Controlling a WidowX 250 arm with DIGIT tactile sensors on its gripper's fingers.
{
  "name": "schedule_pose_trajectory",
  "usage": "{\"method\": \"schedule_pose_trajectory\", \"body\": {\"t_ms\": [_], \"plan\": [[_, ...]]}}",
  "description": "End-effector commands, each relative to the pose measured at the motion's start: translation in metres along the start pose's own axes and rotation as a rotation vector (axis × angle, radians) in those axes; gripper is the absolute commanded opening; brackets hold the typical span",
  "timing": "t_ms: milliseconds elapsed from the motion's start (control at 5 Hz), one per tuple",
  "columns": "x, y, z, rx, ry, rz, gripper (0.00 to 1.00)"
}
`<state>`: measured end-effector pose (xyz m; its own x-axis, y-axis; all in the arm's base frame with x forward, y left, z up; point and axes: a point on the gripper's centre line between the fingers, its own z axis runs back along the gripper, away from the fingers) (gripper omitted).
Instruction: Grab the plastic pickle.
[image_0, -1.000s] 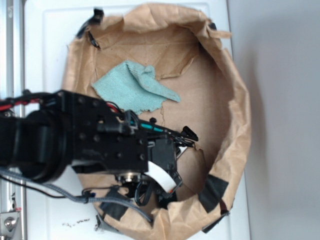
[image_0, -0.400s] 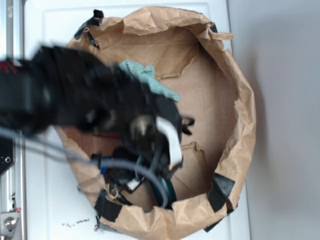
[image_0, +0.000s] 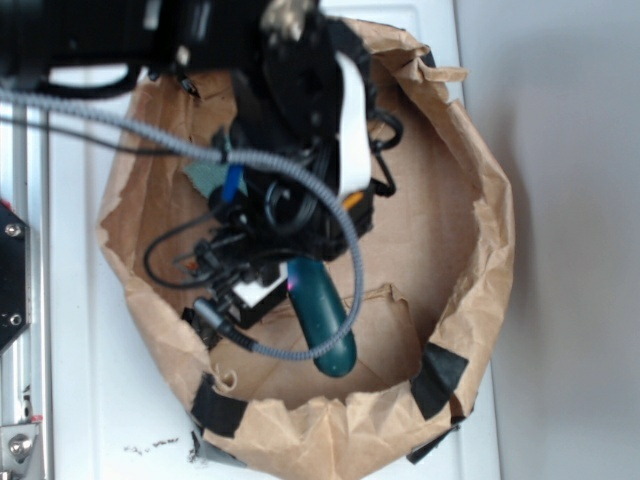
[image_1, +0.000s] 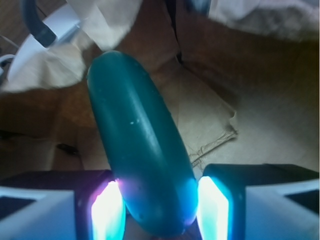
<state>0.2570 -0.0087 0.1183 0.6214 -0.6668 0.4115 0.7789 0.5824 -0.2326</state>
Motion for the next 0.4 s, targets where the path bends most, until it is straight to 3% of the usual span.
{"method": "schedule_pose_trajectory", "body": {"t_ms": [0, 200], "plan": [[-0.008, 0.01, 0.053, 0.246, -0.076, 0.216, 0.0], [-0.025, 0.002, 0.07, 0.294, -0.072, 0.216, 0.0]]}}
